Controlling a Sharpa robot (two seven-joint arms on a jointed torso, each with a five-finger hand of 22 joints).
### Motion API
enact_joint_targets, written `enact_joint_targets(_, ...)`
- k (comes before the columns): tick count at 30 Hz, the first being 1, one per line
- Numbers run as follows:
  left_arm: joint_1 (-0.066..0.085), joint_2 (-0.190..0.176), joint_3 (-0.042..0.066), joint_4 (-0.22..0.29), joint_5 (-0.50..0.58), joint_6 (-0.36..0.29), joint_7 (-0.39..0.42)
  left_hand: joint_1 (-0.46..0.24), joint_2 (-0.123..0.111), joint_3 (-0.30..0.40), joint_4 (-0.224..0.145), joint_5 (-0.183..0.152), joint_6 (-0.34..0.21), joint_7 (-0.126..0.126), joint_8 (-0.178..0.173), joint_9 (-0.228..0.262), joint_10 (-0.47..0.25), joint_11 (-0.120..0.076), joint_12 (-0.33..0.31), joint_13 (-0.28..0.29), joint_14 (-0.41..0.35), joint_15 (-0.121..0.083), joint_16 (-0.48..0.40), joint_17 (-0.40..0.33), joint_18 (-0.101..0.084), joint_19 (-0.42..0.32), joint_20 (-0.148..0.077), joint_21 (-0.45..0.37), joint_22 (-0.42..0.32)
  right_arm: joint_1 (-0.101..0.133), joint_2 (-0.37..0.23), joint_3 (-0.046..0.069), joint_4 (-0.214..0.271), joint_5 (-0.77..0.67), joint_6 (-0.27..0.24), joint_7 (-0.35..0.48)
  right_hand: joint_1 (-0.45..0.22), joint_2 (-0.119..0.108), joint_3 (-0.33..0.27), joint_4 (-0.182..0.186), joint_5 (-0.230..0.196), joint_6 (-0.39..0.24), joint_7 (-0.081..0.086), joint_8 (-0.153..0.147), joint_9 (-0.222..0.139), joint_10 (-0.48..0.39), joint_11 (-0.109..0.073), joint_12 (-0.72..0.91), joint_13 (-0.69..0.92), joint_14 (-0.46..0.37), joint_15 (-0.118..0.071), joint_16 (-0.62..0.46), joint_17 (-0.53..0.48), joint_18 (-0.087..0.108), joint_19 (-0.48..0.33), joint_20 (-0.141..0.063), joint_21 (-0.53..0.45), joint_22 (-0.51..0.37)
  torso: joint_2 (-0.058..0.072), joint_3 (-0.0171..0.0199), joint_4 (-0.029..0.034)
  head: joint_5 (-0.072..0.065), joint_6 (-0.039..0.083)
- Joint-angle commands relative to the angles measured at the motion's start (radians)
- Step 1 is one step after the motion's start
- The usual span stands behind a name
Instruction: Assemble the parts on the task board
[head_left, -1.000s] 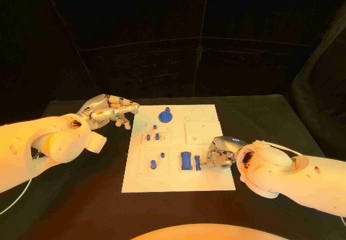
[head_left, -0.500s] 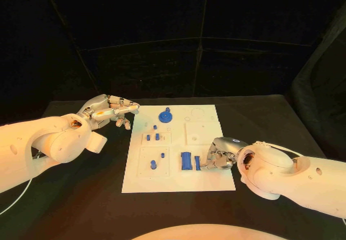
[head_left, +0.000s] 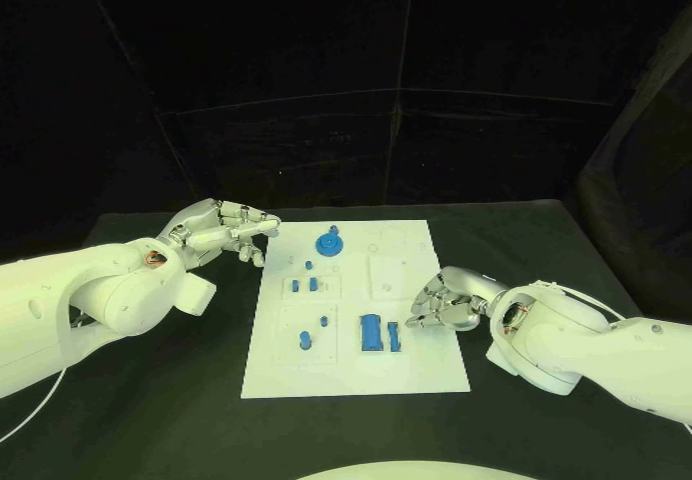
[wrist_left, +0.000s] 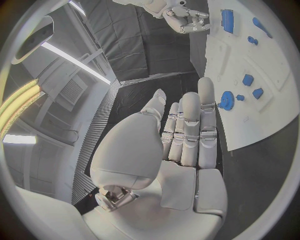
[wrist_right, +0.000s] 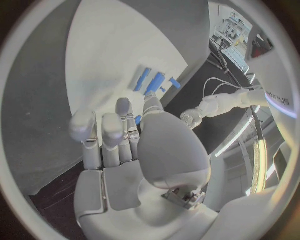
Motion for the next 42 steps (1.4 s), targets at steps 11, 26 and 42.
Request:
enact_joint_targets(11,-0.039,0.135,0.002,-0.199,0.23,-0.054,0.227,-0.013,0.007,0.041,-0.023,0.001,-0.029,0.008,-0.073,-0.002,-0.028,0.053,-0.153,-0.041,-0.264,0.109,-0.603,-0.254,0.0,-0.377,0.113,-0.339,-0.24,0.051,0.232,0.025,-0.448,0.902,0.067,0.675,0.122,0.073,0.023,-0.093,-0.078,-0.093,0.047,-0.044,-0.146,-0.111,0.127,-0.503,-0.575,-0.376,0.164,-0.797,-0.6,0.04,-0.315,0.152,-0.713,-0.549,-0.061,-0.0123,-0.0164,-0.005,0.11)
enact_joint_targets(26,-0.066,0.221,0.01,-0.297,0.221,-0.088,0.201,-0.547,0.0,-0.004,-0.052,-0.054,-0.409,-0.069,-0.205,-0.066,-0.435,0.016,-0.306,-0.103,-0.637,0.083,-0.856,-0.423,-0.051,-0.779,0.06,-0.46,-0.42,0.048,0.327,0.034,-0.587,0.913,0.057,0.662,-0.526,0.015,0.073,-0.224,-0.136,-0.465,-0.01,-0.109,-0.327,-0.506,0.077,-0.628,-0.81,-0.757,0.13,-0.958,-0.86,-0.022,-0.606,0.087,-0.982,-0.853,-0.077,-0.0069,-0.0097,0.002,0.132)
enact_joint_targets(42,-0.24,0.204,0.173,-0.073,0.148,-0.476,0.227,-0.945,0.0,-0.004,-0.052,-0.054,-0.689,-0.176,-0.205,-0.066,-0.716,-0.104,-0.379,-0.103,-0.905,-0.021,-0.982,-0.423,-0.099,-1.001,-0.025,-0.46,-0.49,0.01,0.266,0.049,-0.284,1.146,-0.305,0.765,-0.943,0.015,0.176,-0.224,-0.219,-0.73,-0.121,-0.109,-0.327,-0.801,-0.037,-0.628,-0.81,-1.056,0.034,-0.958,-0.86,-0.067,-0.862,0.009,-1.067,-0.934,-0.12,0.0127,-0.005,0.053,0.114)
